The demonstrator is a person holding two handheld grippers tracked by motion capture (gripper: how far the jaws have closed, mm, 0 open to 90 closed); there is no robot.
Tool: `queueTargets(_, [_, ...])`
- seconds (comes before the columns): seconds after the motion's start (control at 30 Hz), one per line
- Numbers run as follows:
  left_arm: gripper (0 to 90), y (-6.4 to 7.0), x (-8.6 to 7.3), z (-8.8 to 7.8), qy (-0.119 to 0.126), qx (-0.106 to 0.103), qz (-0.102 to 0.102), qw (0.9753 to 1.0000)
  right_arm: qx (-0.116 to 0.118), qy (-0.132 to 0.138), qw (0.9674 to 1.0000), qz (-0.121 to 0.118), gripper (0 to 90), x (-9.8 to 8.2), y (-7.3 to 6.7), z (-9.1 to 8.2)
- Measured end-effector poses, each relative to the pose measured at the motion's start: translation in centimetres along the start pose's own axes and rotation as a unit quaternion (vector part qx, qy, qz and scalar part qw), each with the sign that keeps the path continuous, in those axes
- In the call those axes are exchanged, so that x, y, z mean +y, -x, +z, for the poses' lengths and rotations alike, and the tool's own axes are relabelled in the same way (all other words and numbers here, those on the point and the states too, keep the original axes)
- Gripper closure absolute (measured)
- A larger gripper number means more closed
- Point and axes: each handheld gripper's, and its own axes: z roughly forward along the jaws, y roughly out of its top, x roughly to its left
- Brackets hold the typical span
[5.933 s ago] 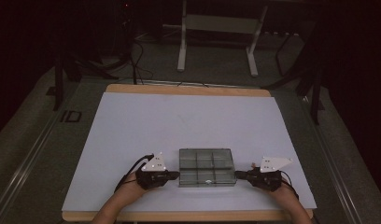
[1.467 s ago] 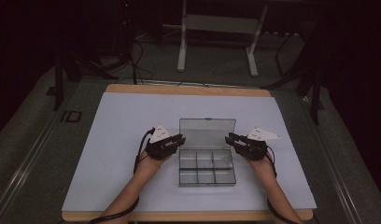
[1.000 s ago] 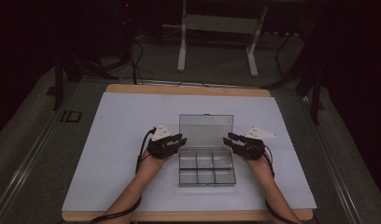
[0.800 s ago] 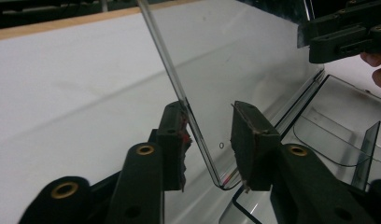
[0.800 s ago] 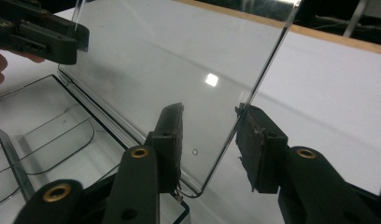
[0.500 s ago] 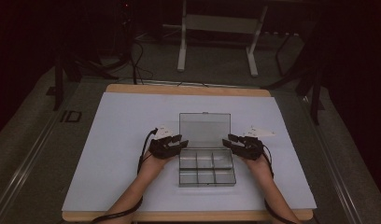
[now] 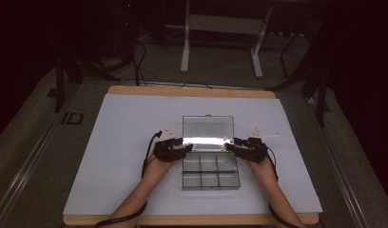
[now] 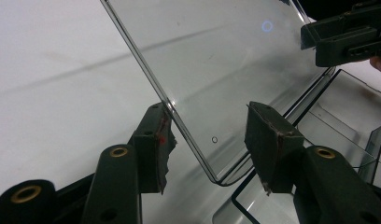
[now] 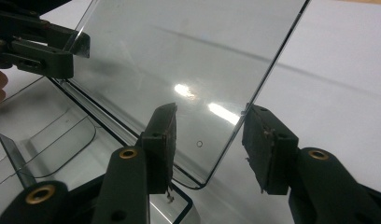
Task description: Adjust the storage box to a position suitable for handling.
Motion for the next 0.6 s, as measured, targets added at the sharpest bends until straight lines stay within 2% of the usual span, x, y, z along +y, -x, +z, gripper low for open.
queueTargets(0.1, [50.5, -0.12, 0.08, 0.12, -0.005, -0.003, -0.012, 0.9999, 0.003, -0.007, 0.9999, 0.010, 54.0, 0.06, 0.07, 0.05])
queueTargets(0.4, [46.5, -0.21, 0.28, 0.31, -0.015, 0.002, -0.020, 0.9997, 0.008, -0.022, 0.9991, 0.035, 52.4, 0.16, 0.29, 0.24])
queueTargets(0.6, [44.1, -0.08, 0.50, 0.41, -0.024, 0.011, -0.026, 0.9993, 0.014, -0.027, 0.9973, 0.068, 52.4, 0.07, 0.46, 0.37])
